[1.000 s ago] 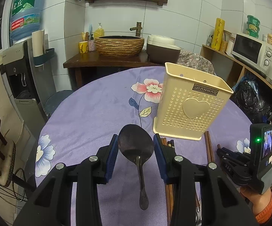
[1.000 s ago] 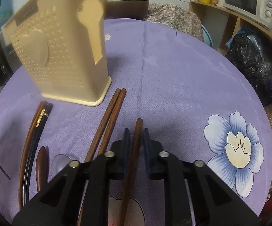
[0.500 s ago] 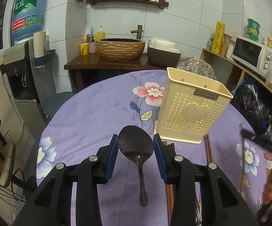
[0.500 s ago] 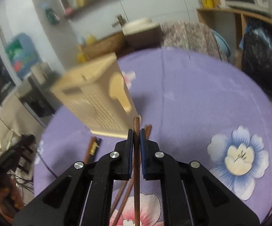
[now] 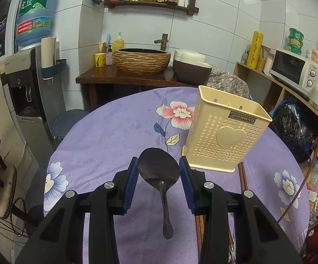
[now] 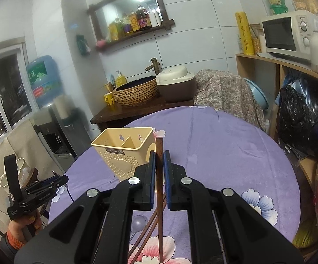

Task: Organize utensils
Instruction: 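Lower the spoon into the cream holder with the left gripper while the right inserts the chopstick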

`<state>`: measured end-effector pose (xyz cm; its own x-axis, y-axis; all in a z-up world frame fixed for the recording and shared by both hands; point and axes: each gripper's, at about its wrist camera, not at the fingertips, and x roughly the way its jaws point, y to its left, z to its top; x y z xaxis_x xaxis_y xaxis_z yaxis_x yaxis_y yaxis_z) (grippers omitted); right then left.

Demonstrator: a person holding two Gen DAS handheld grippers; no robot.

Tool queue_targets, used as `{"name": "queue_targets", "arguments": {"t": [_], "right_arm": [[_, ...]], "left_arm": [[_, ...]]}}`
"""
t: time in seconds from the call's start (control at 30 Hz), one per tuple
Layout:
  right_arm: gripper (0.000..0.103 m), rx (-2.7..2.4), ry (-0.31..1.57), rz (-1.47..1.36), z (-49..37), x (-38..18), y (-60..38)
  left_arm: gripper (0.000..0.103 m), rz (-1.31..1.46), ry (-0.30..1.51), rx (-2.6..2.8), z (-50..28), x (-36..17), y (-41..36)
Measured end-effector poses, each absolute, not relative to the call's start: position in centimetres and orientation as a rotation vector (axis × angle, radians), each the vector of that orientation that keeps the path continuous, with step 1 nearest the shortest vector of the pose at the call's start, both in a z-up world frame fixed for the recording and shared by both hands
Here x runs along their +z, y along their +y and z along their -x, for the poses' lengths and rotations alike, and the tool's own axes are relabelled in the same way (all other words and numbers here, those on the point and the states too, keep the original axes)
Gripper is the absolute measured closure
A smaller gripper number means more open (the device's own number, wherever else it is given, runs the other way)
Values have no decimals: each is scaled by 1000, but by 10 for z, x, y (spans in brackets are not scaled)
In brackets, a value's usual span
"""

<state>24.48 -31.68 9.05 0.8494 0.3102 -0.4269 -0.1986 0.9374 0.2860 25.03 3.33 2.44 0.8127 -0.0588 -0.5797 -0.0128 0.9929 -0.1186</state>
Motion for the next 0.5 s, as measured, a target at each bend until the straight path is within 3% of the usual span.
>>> {"name": "queue_targets", "arguments": {"t": [0.3, 0.5], "right_arm": [[95, 275, 445, -188, -247, 115, -315], [95, 269, 298, -171, -260, 184, -310]], "left_arm": [[65, 151, 583, -70, -261, 58, 44], [65, 201, 454, -164, -284, 144, 43]]}}
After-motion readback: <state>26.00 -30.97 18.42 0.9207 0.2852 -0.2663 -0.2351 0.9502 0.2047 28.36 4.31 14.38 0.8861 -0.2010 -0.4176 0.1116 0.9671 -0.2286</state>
